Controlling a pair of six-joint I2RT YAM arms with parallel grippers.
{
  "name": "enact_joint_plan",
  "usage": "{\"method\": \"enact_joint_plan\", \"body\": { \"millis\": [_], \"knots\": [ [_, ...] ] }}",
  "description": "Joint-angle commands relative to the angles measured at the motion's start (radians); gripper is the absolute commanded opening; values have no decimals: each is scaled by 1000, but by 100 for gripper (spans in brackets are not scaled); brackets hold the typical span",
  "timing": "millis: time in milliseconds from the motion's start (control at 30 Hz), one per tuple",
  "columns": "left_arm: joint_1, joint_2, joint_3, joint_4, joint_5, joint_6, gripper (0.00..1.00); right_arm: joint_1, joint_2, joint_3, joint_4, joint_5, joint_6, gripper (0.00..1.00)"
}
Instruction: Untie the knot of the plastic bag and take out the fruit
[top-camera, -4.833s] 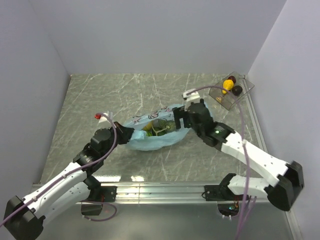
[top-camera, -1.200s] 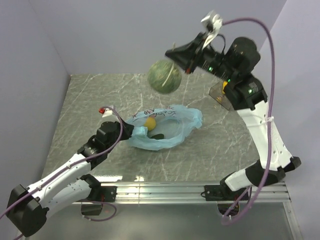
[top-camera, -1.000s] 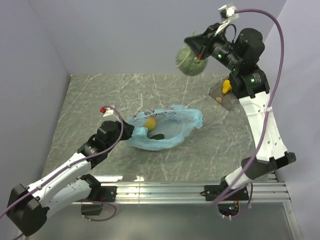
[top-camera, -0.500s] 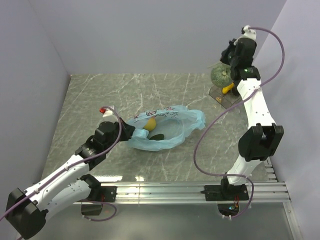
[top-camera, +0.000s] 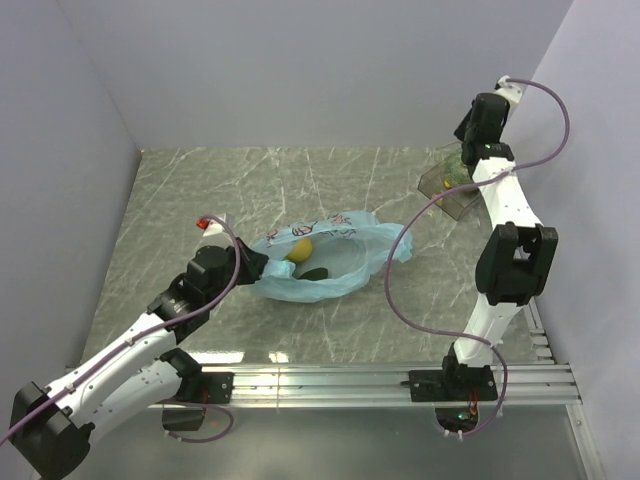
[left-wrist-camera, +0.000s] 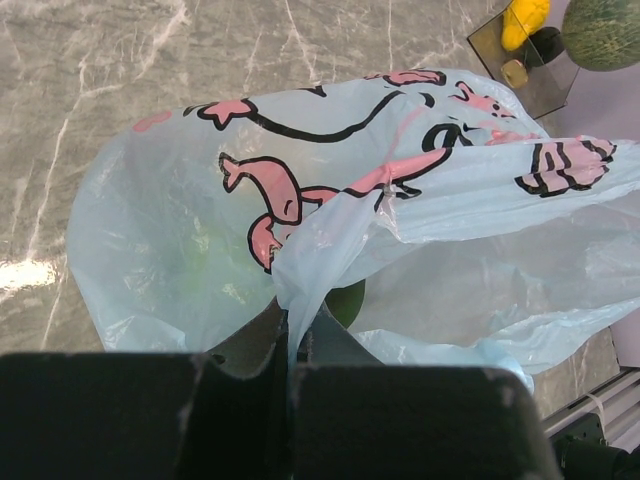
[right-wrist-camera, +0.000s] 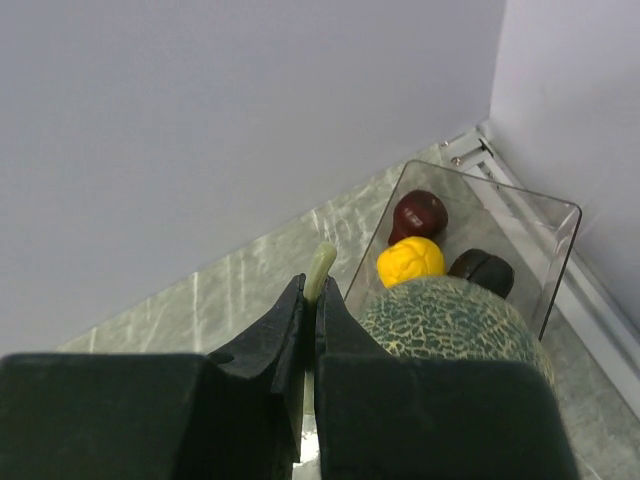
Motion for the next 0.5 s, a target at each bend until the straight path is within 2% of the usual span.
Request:
{"method": "enact_joint_plan", "body": {
  "millis": [0, 233, 467],
  "knots": [
    [4, -16, -6, -1, 7, -6, 0, -6, 13, -74, 109, 28, -7, 0],
    [4, -37, -9, -19, -7, -3, 1, -15, 62, -157, 180, -41, -18, 0],
    [4, -46, -17, -21, -5, -11, 1, -16, 123, -92, 110, -98, -13, 0]
  ]
}}
